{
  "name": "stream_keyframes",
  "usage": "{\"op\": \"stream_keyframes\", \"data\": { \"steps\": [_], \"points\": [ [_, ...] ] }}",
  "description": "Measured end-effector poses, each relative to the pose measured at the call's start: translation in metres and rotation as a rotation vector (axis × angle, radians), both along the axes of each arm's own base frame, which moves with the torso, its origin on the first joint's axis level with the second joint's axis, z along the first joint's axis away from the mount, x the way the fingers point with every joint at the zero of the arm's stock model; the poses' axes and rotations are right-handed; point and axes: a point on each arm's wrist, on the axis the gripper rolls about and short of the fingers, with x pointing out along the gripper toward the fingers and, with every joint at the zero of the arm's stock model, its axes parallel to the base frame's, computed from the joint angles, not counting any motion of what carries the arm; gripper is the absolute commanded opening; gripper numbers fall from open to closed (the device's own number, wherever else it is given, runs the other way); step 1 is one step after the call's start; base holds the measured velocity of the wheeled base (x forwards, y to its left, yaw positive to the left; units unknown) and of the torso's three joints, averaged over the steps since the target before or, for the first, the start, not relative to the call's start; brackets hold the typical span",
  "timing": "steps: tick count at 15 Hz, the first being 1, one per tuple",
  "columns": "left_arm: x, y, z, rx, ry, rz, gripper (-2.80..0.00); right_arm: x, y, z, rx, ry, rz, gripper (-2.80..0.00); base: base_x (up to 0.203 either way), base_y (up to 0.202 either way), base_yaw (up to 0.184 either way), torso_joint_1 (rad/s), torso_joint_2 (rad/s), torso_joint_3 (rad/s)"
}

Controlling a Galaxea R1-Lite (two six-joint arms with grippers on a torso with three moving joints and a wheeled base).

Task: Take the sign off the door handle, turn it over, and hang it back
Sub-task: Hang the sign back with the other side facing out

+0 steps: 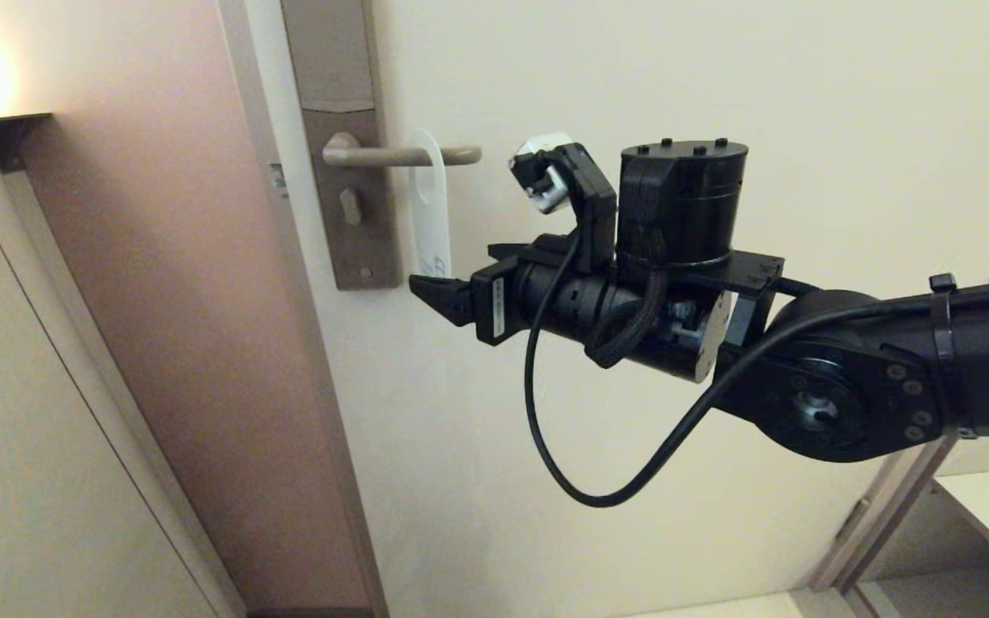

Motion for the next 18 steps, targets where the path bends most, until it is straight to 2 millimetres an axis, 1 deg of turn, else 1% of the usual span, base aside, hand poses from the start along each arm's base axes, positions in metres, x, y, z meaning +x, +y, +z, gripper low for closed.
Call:
{"op": "stream_keyframes", "data": {
  "steps": [5,6,14,18],
  "points": [
    [0.000,0.000,0.000,0.000,0.000,0.000,-2.80,0.005,-0.005,0.000,-0.001,0.000,-0.018,0.00,0.000,0.000,0.000,0.000,0.00,0.000],
    [0.000,0.000,0.000,0.001,0.000,0.000,-2.80,0.005,-0.005,0.000,-0.001,0.000,-0.017,-2.80,0.000,0.000,0.000,0.000,0.00,0.000],
    [0.000,0.000,0.000,0.001,0.000,0.000,-2.80,0.011,-0.004,-0.005,-0.010,0.003,-0.032,-2.80,0.000,0.000,0.000,0.000,0.00,0.000],
    [0.000,0.000,0.000,0.001,0.000,0.000,-2.80,0.016,-0.007,-0.002,0.001,-0.007,-0.050,-2.80,0.000,0.000,0.000,0.000,0.00,0.000]
  ]
}}
